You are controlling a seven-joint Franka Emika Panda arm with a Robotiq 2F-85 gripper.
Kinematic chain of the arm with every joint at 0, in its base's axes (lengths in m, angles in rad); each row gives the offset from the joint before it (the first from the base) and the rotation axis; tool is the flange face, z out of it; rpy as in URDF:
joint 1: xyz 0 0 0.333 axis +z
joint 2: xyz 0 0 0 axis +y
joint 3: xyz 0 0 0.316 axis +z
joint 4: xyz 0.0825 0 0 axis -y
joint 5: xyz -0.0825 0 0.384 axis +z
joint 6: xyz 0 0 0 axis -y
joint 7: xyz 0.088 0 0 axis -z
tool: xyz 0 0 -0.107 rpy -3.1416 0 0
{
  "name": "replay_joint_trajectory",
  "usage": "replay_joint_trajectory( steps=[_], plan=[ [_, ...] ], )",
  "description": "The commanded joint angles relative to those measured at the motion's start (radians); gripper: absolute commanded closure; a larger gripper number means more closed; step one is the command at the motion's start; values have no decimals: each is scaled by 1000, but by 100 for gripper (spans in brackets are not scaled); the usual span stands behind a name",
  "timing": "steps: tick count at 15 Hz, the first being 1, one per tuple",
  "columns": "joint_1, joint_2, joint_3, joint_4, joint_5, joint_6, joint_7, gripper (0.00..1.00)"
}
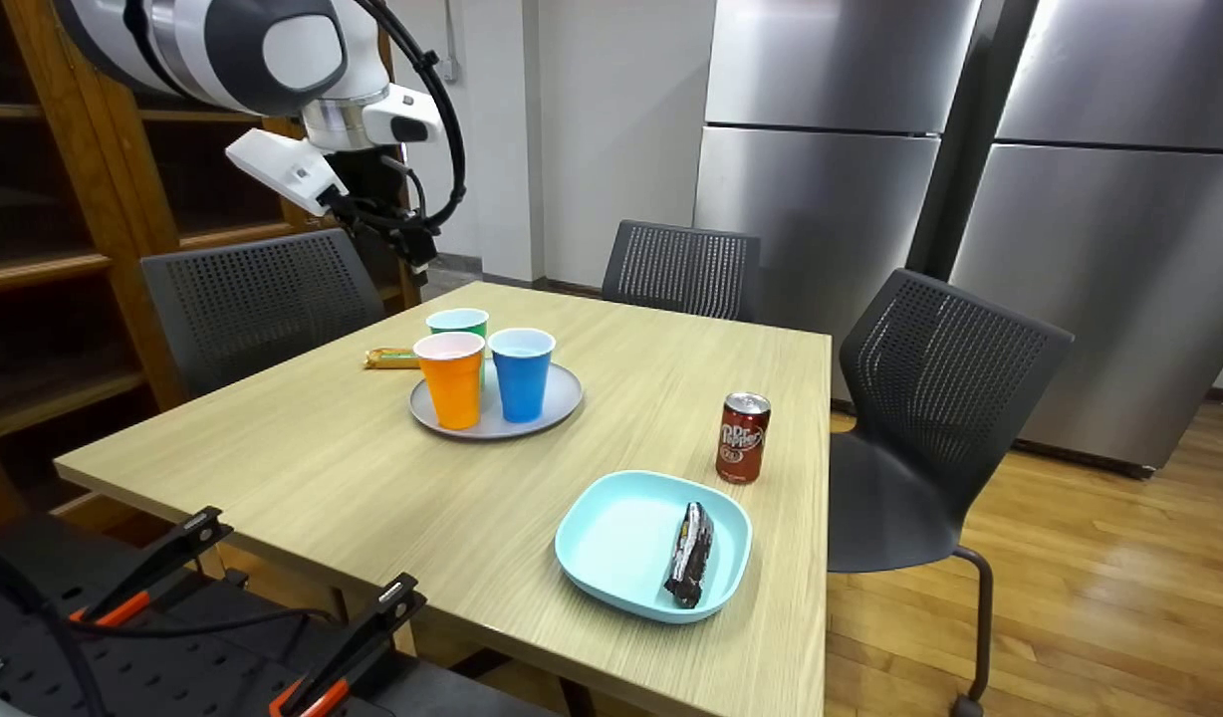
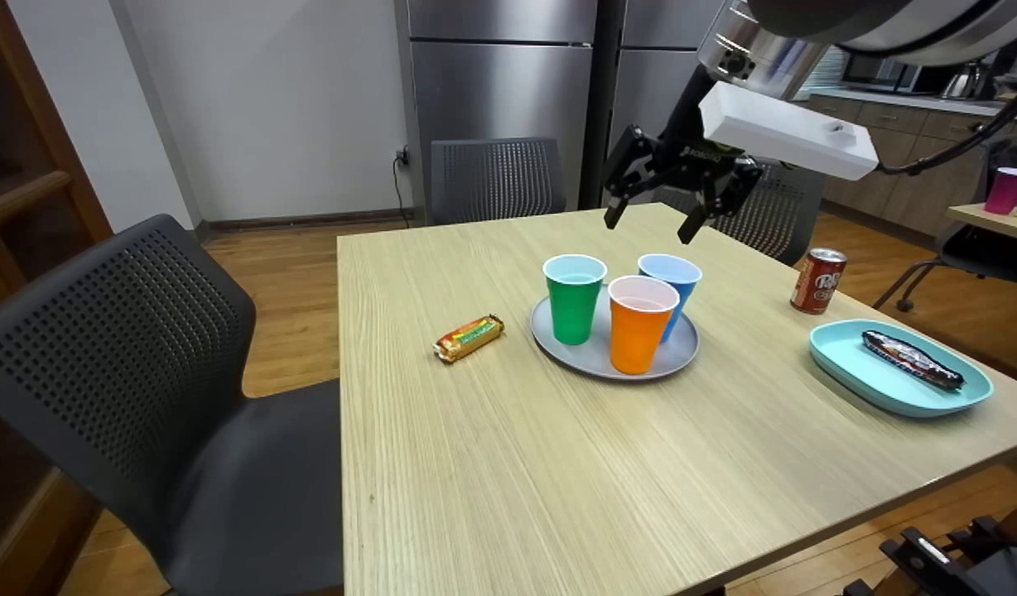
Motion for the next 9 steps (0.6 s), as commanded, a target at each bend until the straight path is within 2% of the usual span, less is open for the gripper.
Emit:
replay_joint_trajectory(
  steps=[1, 4, 5, 9],
  plan=[
    [35, -32, 5, -14, -48, 12, 117, 0],
    [62, -25, 3, -9, -97, -8, 153, 0],
    [46, -6, 6, 0, -46, 1, 96, 0],
    [55, -6, 7, 0, -67, 1, 111, 0]
  ],
)
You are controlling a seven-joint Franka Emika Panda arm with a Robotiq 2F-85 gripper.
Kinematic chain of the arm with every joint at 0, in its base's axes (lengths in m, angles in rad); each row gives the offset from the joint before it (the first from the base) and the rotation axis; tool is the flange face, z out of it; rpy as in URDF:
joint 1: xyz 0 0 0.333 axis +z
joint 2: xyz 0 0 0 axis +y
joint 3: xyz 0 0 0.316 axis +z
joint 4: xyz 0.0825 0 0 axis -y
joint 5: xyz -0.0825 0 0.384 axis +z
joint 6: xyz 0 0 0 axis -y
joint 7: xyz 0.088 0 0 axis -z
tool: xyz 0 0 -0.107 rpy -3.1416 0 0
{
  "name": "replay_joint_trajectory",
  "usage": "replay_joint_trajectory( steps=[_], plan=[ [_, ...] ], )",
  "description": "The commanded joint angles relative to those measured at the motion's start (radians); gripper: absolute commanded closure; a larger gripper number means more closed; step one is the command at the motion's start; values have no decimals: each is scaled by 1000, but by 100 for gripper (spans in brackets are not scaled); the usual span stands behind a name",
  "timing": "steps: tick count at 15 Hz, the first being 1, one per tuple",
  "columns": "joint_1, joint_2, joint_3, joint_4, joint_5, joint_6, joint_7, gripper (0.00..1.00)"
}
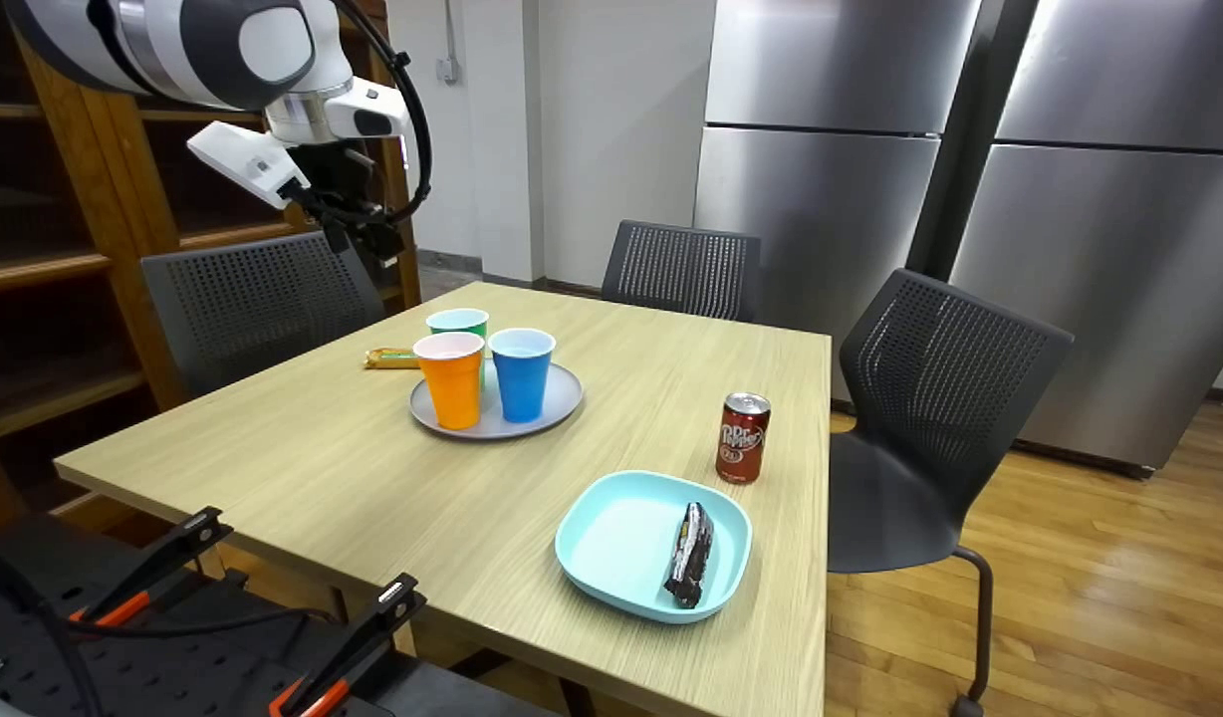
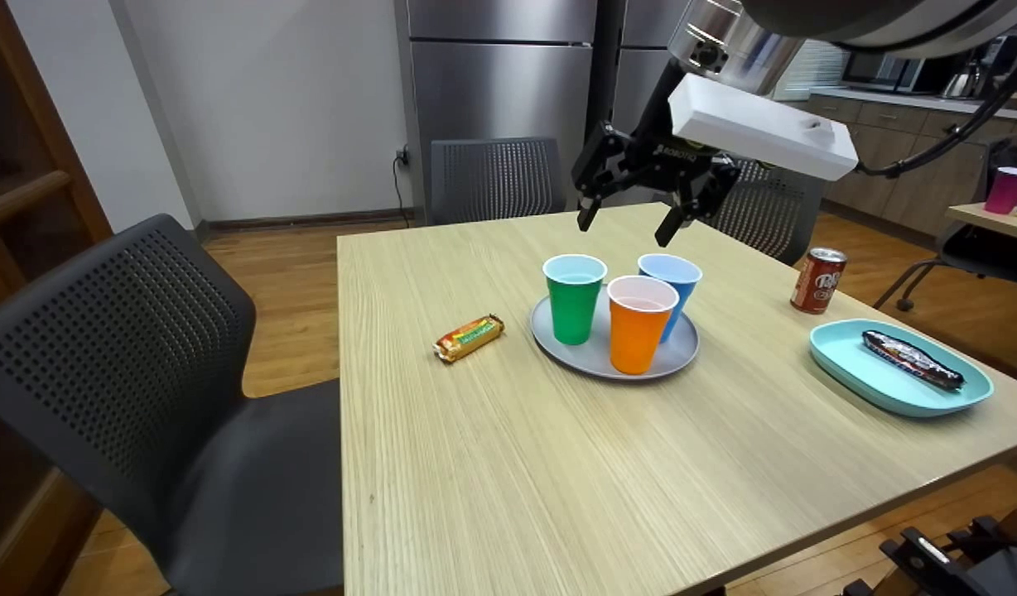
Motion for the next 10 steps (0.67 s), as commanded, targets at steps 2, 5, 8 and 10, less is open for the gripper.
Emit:
replay_joint_trajectory(
  steps=[2, 5, 8, 10],
  plan=[
    [-7, 0, 6, 0, 5, -1, -7, 0],
    [-7, 0, 6, 0, 5, -1, -7, 0],
    [6, 26, 20, 30, 47, -10, 34, 0],
    [24, 52, 14, 50, 33, -12, 96, 0]
  ],
)
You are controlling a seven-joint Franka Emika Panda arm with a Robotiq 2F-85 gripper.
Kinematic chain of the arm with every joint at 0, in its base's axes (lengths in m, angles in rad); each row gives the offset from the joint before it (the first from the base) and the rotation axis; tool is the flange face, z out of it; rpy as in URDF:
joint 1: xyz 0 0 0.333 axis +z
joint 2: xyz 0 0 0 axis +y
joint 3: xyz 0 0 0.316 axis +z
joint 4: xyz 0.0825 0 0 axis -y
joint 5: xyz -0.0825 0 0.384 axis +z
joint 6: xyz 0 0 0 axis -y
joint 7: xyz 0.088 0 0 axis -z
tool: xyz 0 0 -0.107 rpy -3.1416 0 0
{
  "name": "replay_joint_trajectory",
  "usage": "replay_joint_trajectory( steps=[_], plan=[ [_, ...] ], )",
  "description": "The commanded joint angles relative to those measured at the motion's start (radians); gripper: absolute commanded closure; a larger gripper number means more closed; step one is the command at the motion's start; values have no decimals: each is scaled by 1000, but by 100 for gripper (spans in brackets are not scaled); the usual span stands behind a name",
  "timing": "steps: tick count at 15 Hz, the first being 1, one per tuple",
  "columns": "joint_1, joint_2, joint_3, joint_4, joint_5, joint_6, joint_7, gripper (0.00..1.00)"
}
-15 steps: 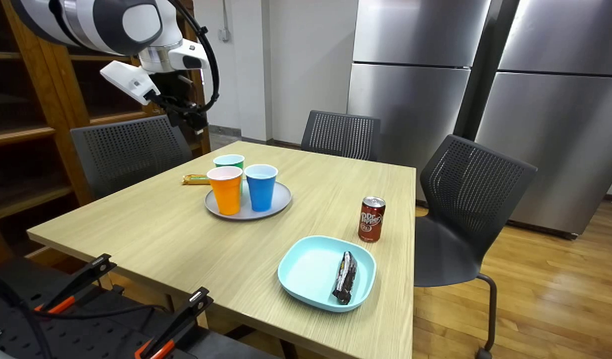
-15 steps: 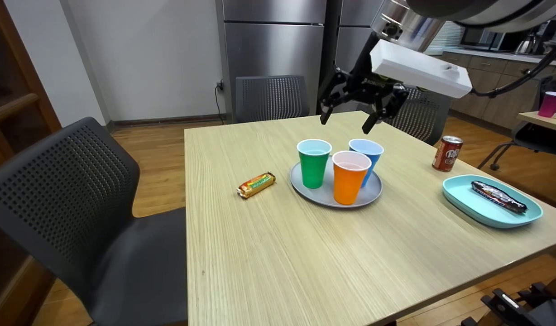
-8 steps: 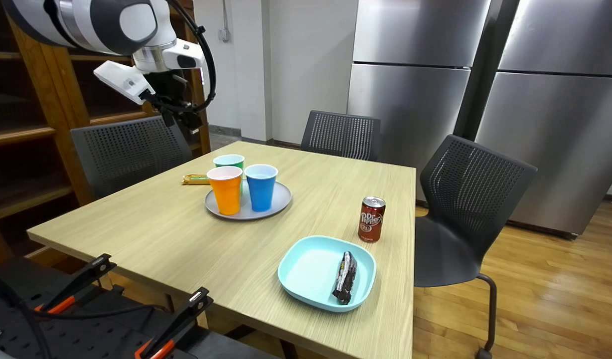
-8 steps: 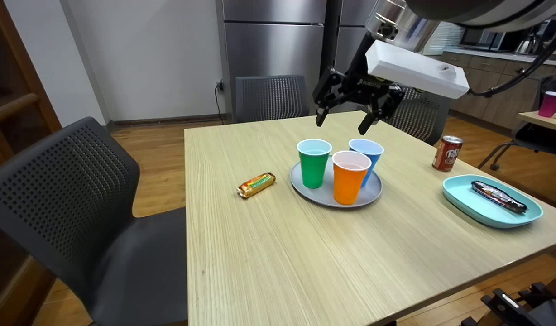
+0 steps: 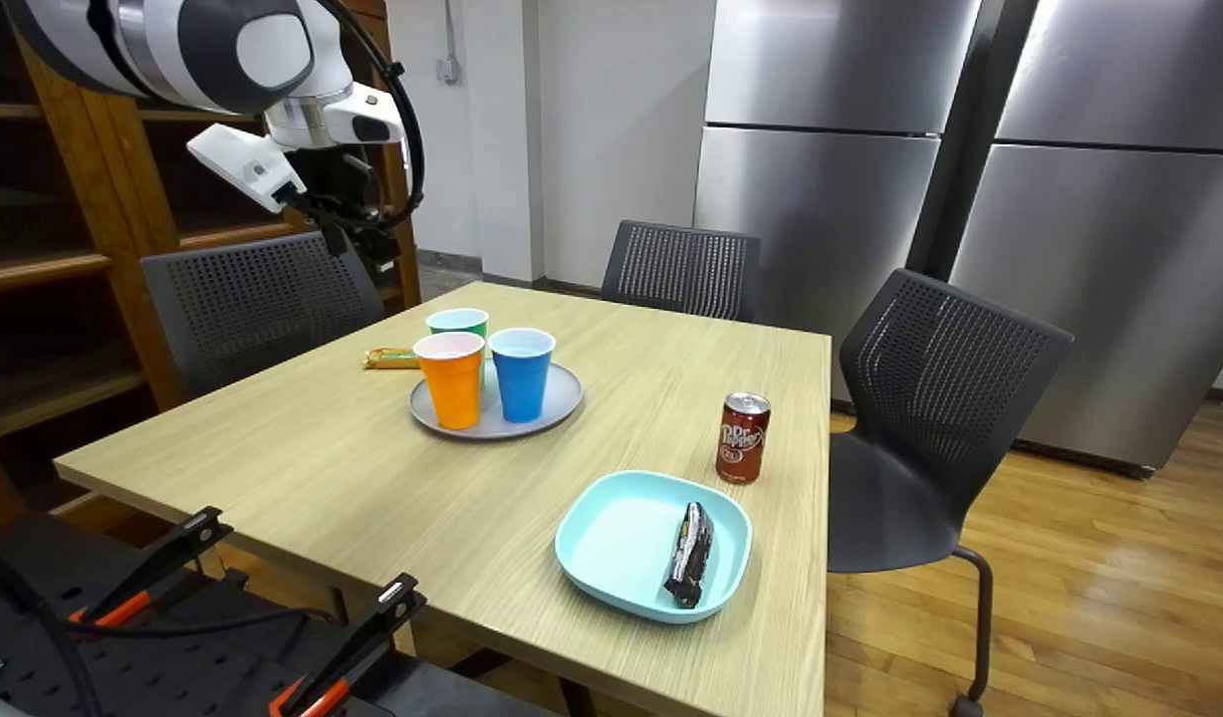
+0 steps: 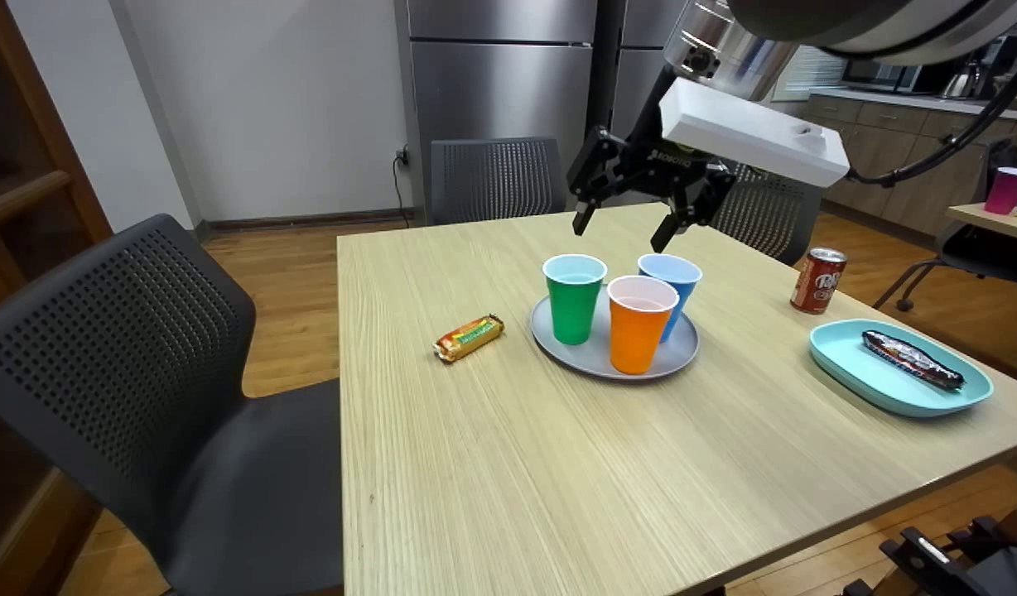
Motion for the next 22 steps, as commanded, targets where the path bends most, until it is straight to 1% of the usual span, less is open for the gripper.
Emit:
replay_joint_trajectory(
  steps=[1, 4, 6, 7, 8, 12, 17, 22],
  plan=[
    [28, 50, 2, 51, -23, -18, 124, 0],
    [70, 104, -27, 99, -99, -40, 263, 0],
    [105, 146, -57, 148, -153, -64, 362, 0],
    [119, 169, -64, 177, -161, -74, 395, 0],
    [143, 192, -85, 207, -185, -82, 443, 0],
    [222, 264, -142, 316, -229, -133, 559, 0],
    [262, 369, -167, 455, -248, -219, 618, 0],
    [252, 480, -171, 600, -229, -272, 616, 0]
  ],
)
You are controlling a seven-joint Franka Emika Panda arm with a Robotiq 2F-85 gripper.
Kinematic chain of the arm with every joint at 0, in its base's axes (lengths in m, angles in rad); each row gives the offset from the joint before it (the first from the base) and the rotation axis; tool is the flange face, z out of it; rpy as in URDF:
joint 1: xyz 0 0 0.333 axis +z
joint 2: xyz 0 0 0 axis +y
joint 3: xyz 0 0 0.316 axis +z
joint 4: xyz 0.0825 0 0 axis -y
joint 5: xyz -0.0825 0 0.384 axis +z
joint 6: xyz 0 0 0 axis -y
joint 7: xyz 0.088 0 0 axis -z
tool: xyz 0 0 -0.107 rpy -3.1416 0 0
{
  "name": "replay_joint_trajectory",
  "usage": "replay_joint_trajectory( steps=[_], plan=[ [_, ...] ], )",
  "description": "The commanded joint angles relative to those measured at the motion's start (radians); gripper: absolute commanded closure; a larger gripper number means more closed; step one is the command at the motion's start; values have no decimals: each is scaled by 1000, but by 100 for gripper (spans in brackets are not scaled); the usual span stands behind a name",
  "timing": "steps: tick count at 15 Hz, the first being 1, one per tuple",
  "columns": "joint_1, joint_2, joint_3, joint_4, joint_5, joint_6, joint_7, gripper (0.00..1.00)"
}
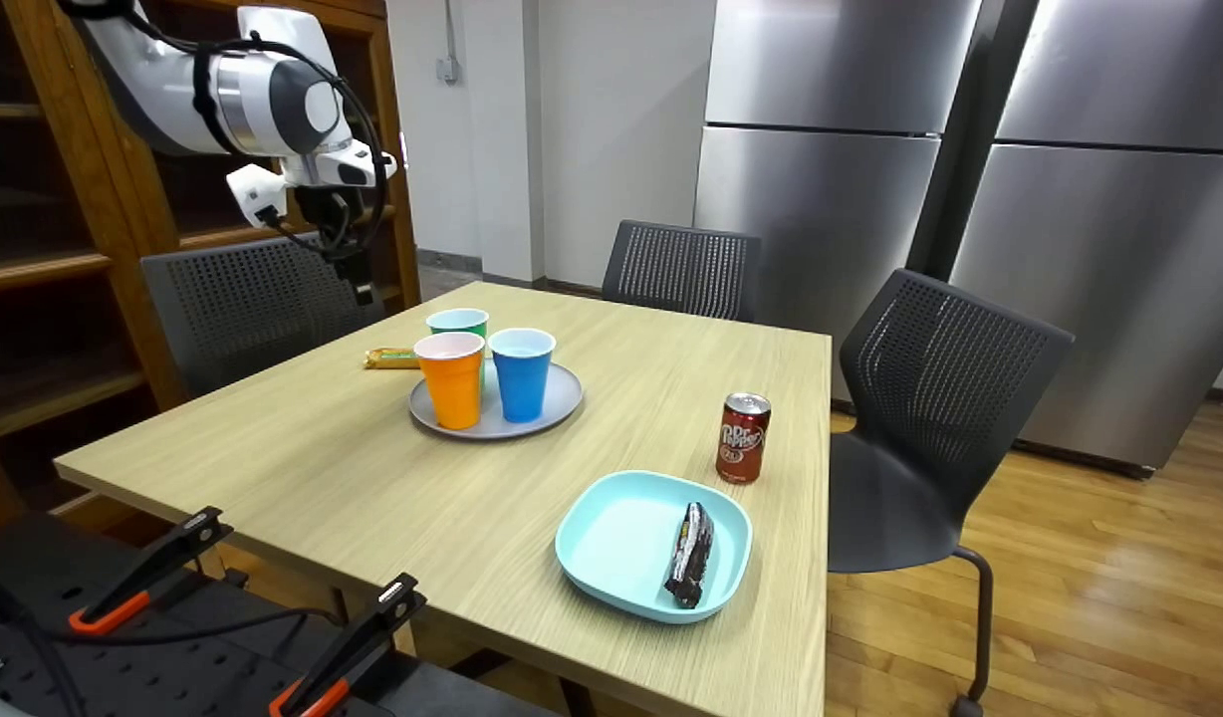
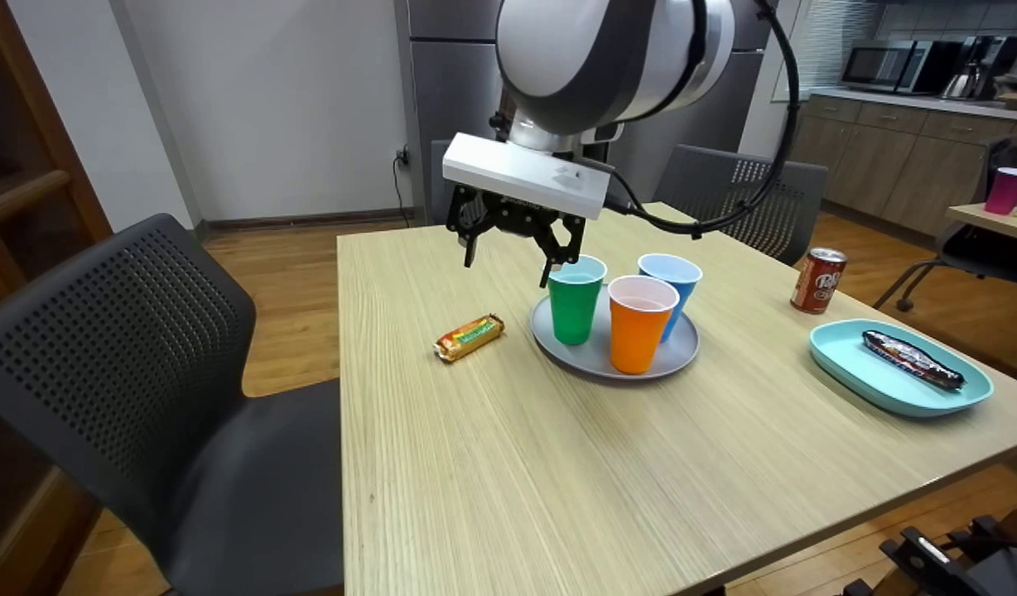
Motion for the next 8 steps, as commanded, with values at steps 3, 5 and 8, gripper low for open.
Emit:
replay_joint_trajectory(
  steps=[3, 5, 8],
  plan=[
    [-3, 138, -13, 186, 7, -68, 42, 0],
    [-4, 181, -15, 230, 17, -75, 49, 0],
    [3, 233, -22, 286, 27, -86, 68, 0]
  ],
)
